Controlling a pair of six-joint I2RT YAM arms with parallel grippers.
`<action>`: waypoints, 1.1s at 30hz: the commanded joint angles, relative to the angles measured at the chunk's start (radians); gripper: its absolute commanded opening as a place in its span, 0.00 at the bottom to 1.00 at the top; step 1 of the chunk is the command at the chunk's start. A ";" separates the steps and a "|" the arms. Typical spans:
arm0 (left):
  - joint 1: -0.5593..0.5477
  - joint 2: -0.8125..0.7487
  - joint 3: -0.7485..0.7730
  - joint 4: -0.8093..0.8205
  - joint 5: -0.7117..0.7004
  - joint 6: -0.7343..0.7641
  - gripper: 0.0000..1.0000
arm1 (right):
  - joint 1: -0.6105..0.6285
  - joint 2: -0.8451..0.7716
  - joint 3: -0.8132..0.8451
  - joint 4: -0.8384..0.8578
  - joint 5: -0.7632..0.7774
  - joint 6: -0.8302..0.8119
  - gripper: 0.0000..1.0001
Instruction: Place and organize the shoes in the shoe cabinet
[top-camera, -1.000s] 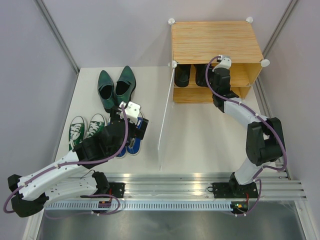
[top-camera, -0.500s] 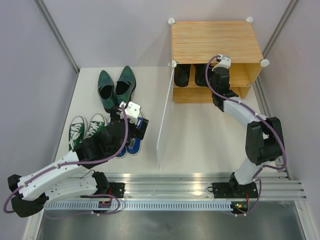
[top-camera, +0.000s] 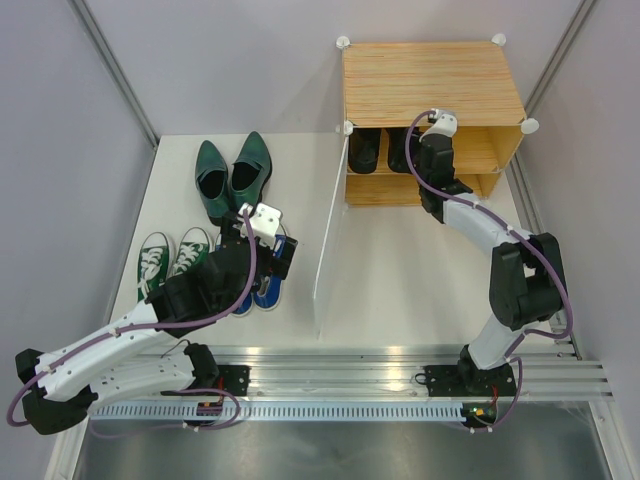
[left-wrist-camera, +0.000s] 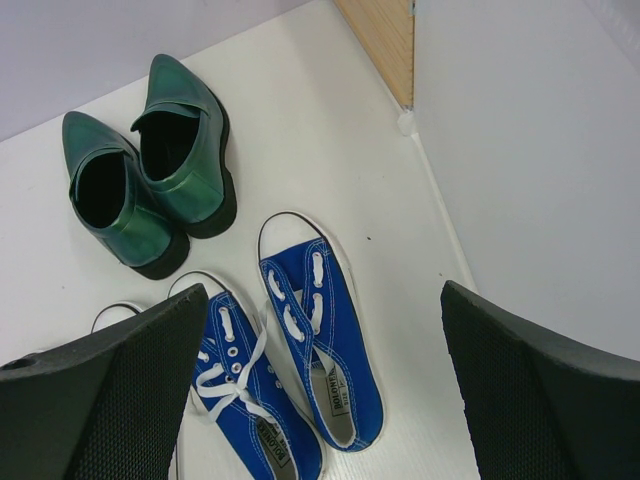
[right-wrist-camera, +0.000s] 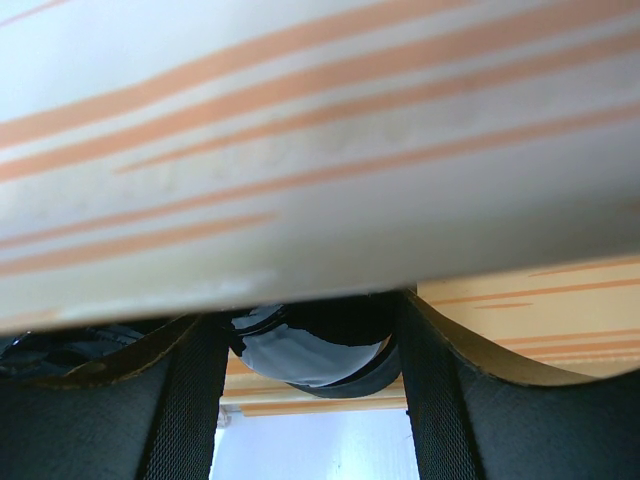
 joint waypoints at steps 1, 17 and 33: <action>0.004 -0.004 0.009 0.009 0.013 0.014 1.00 | 0.034 0.038 0.054 0.028 -0.093 0.026 0.47; 0.006 -0.003 0.002 0.009 -0.033 0.020 1.00 | 0.034 -0.008 0.060 -0.051 -0.063 -0.001 0.89; 0.010 -0.012 -0.005 0.011 -0.071 0.021 1.00 | 0.025 -0.179 -0.057 -0.116 -0.060 -0.007 0.96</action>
